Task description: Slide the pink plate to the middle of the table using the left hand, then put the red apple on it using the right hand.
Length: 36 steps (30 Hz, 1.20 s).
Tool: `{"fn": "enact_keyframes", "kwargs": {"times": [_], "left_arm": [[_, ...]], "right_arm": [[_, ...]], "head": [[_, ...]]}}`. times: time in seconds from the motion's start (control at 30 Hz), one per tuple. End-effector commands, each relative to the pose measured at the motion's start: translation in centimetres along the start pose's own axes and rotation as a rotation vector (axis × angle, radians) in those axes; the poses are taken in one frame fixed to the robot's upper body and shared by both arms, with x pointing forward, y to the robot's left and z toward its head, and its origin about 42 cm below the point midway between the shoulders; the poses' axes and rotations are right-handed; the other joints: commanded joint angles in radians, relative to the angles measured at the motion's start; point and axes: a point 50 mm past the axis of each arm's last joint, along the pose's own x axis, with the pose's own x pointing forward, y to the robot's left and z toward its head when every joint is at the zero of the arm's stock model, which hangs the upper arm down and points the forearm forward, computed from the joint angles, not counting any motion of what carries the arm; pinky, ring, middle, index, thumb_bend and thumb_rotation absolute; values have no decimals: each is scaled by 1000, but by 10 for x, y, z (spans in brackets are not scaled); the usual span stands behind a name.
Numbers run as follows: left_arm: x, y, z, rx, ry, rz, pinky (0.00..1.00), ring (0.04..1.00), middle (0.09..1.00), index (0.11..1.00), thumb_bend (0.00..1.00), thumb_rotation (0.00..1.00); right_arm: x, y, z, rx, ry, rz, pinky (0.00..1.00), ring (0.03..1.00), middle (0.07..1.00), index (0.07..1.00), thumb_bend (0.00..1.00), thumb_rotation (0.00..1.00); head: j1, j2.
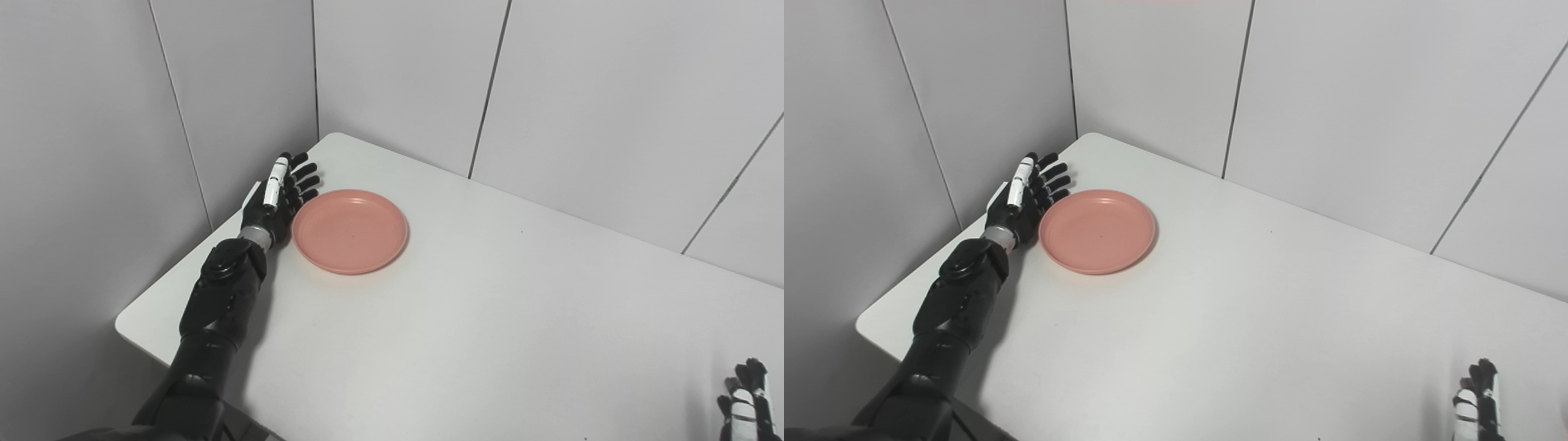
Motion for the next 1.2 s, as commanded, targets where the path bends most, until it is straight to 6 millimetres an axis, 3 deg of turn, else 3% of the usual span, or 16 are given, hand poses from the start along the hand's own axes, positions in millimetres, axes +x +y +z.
{"fn": "enact_keyframes", "kwargs": {"times": [0.0,1.17], "left_arm": [[3,-6,9,-6,-17,-10,869,870,875,856,338,1000],[-8,-31,-5,-41,26,-38,875,874,872,853,317,1000]], "right_arm": [[5,1,15,2,-66,11,1000,1000,1000,1000,0,1000],[5,4,19,1,-54,11,1000,1000,1000,1000,0,1000]], "head": [[-1,1],[-12,9]]}}
